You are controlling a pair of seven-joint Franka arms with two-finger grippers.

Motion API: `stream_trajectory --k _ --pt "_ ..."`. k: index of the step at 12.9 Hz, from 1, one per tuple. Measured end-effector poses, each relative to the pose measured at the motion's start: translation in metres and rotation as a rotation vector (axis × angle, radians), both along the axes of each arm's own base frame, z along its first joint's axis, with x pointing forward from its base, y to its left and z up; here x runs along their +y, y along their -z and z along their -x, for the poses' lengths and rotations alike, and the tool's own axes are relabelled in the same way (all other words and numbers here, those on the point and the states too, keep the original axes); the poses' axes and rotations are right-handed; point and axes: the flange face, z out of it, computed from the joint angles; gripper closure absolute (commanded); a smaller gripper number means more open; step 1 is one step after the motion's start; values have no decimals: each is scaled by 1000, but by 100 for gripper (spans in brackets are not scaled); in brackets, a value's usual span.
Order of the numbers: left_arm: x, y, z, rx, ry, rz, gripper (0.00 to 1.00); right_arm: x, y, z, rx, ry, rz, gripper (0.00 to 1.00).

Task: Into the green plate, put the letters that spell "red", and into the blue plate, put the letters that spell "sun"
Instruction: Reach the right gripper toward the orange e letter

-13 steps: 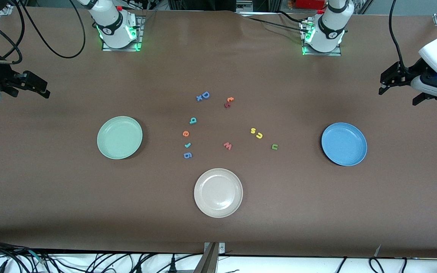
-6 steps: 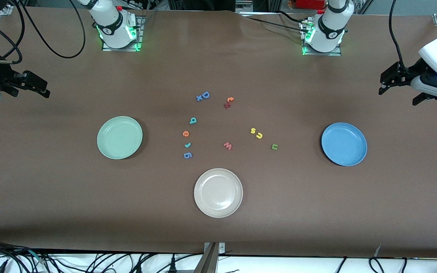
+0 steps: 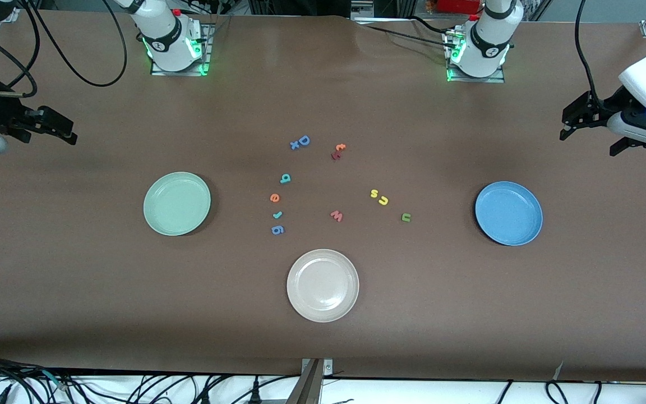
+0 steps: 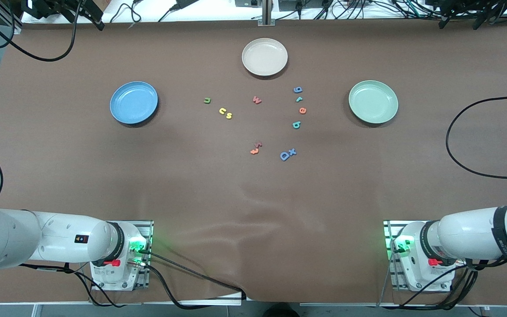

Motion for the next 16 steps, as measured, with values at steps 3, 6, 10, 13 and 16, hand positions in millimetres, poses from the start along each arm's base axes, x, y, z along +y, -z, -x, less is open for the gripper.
stream_trajectory --k 3,6,10,13,16 --pt "0 0 0 0 0 0 0 34 29 -13 32 -37 3 0" --pt "0 2 -1 4 0 0 0 93 53 -16 64 -26 15 0" --pt "0 18 -15 16 7 -35 0 187 109 -18 88 -6 40 0" --pt "3 34 -27 41 2 -43 0 232 171 -25 97 2 53 0" --pt "20 49 -35 66 34 -72 3 284 234 -25 59 78 51 1"
